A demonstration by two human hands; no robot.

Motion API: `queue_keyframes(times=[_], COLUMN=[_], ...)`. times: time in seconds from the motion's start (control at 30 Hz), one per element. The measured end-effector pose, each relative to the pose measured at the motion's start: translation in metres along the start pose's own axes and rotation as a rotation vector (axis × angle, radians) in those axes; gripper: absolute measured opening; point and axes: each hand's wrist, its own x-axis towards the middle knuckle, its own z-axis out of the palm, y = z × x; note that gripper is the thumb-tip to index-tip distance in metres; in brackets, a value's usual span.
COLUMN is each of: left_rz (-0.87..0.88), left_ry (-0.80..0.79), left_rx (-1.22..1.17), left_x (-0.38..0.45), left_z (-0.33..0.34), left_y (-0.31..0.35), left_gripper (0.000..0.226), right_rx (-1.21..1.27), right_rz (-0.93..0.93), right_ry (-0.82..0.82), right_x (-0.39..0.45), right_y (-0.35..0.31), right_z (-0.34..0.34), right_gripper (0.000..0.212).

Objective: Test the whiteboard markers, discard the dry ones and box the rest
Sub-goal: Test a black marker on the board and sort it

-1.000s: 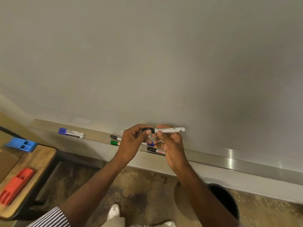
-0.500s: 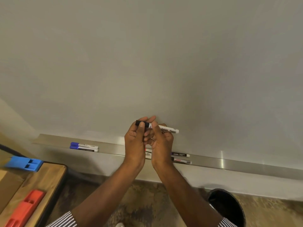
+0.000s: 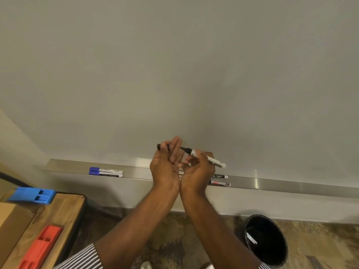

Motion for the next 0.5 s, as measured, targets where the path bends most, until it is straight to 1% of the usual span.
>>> queue_keyframes(times=[0.07,0.17,0.27,0.33,0.43,0.5], left_rz=[-0.012,-0.014,0.068,0.206,0.492,0.669], left_ry=[0.012,-0.058,-0.132,-0.22,-0.439,-0.565], left_rx=[-0.022,0.065,0.174,0.333,0.617,0.716], left_x=[0.002,0.0,0.007,0.014,0.021,0.024], left_z=[0.001,0.005,0.012,0.017,0.03,0.045], left_y=[0.002,0.003,0.014,0.025,0.05,0.071], left_gripper=[0.02,0.02,0.024,0.026,0.023,0.018], right_rx=[0.079,0.088,0.084,0.086,0.071,0.059], right_rz=[0.01,-0.03,-0.099,-0.14,-0.242,-0.322], right_ry=[0.026,-0.04,-0.107,-0.151,-0.275,-0.345], right_x=[0.003,0.002,0.005,0.011,0.023,0.03], right_y=[-0.003,-0.006,-0.019,-0.033,-0.064,-0.087], right_z=[0.002,0.006,0.01,0.016,0.034,0.051], right_gripper=[0.026,0.026,0.016,0.011,0.006,0.007])
